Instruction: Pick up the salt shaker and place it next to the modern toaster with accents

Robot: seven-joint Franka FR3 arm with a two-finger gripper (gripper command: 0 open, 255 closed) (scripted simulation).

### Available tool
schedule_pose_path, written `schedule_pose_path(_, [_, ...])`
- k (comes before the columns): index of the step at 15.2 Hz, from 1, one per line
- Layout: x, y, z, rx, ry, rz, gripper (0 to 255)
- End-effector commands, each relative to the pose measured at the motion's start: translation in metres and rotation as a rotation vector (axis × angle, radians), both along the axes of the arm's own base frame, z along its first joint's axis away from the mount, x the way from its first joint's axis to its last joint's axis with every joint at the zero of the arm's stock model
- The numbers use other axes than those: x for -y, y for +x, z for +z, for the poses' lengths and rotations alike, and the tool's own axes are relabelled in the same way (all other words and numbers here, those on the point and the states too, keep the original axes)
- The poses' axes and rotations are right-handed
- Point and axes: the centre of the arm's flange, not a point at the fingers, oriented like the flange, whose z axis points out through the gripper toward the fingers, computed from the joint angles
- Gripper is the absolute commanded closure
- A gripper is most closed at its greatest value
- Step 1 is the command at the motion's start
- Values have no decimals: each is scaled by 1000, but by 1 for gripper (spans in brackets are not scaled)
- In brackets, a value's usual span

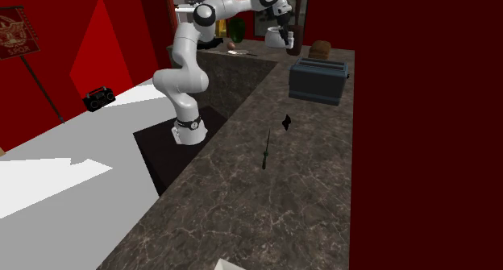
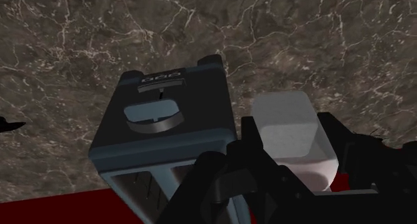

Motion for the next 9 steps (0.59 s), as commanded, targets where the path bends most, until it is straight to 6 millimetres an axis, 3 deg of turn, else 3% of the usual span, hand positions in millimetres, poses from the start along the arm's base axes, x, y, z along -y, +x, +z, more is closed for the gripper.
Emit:
schedule_pose_path(1, [-1,0,-11,0,0,0,255])
schedule_pose_path(9, [-1,0,-53,0,0,0,255])
